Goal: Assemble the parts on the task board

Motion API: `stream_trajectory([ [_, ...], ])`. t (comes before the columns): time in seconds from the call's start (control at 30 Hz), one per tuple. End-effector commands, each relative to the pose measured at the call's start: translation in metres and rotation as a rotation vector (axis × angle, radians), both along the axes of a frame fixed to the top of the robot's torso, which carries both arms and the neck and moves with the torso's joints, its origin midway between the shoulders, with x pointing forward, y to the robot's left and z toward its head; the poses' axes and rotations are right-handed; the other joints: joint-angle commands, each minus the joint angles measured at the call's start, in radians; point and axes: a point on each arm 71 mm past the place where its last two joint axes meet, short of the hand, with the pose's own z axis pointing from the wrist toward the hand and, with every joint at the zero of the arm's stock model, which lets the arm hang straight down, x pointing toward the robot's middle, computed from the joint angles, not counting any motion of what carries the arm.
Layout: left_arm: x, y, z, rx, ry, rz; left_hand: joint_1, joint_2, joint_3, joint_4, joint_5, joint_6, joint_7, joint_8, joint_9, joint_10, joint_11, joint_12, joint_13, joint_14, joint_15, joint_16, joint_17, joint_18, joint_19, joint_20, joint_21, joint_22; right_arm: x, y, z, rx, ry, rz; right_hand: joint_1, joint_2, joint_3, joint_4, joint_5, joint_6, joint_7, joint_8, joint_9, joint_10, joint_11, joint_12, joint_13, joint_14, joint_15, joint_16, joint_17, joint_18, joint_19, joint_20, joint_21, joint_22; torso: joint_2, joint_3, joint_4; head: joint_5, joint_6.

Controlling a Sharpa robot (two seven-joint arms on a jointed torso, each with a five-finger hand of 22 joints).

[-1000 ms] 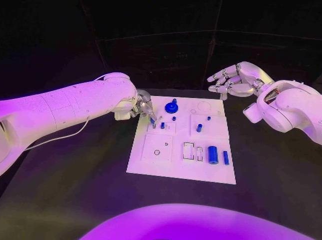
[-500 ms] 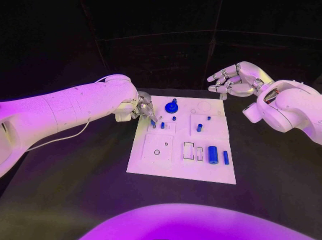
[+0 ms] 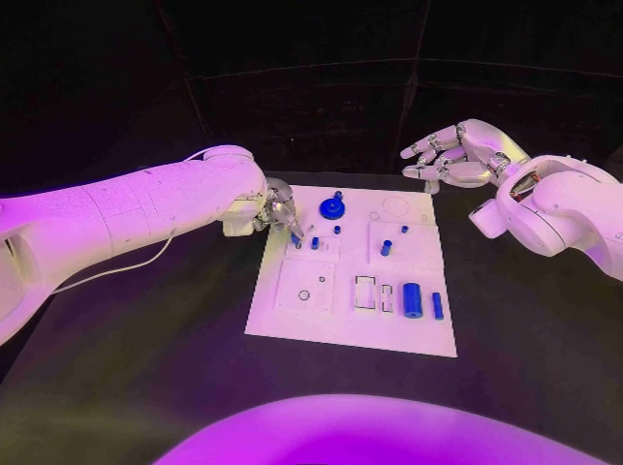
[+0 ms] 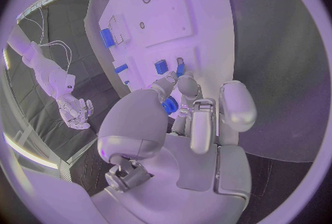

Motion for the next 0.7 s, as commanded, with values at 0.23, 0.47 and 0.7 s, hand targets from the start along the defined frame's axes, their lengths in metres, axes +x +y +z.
stream_trajectory([
  [0.23, -0.0018, -0.0018, -0.0027, 0.015, 0.020, -0.016, 0.006, 0.008, 0.128, -0.125, 0.007, 0.005, 0.000, 0.002, 0.001, 0.007, -0.001, -0.005, 0.001, 0.091, 0.000, 0.003, 0.203, -0.019, 0.008, 0.000, 0.003, -0.001, 0.0002, 0.0015, 0.0016, 0.003, -0.007, 0.014, 0.003, 0.003, 0.003, 0.005, 0.008, -0.006, -0.001, 0.004, 0.001, -0.008, -0.001, 0.007, -0.002, -0.005, 0.000, -0.006, 0.002, 0.012, 0.004, 0.001, -0.004, -0.001, 0.000, -0.0002, 0.0003, -0.001, 0.000],
  [0.47, -0.0035, -0.0029, -0.0039, 0.016, 0.025, -0.022, 0.003, 0.007, 0.133, -0.124, 0.007, 0.005, 0.000, 0.003, 0.001, 0.009, -0.001, -0.006, 0.000, 0.091, 0.000, 0.003, 0.203, -0.019, 0.008, 0.000, 0.002, -0.002, 0.0004, 0.0015, 0.0015, 0.003, -0.007, 0.014, 0.003, 0.003, 0.003, 0.005, 0.008, -0.006, -0.001, 0.004, 0.001, -0.008, -0.001, 0.007, -0.002, -0.005, 0.000, -0.006, 0.002, 0.012, 0.004, 0.001, -0.004, -0.001, 0.000, -0.0002, 0.0006, -0.002, 0.000],
  [0.7, -0.0043, -0.0033, -0.0044, 0.017, 0.026, -0.023, 0.003, 0.007, 0.133, -0.124, 0.007, 0.005, 0.000, 0.003, 0.001, 0.009, -0.001, -0.006, 0.000, 0.091, 0.000, 0.003, 0.203, -0.019, 0.008, 0.000, 0.002, -0.002, 0.0004, 0.0016, 0.0015, 0.003, -0.007, 0.015, 0.003, 0.003, 0.003, 0.005, 0.008, -0.006, -0.001, 0.004, 0.001, -0.008, -0.001, 0.007, -0.002, -0.005, 0.000, -0.006, 0.002, 0.012, 0.004, 0.001, -0.004, -0.001, 0.000, -0.0001, 0.0000, -0.002, 0.000],
])
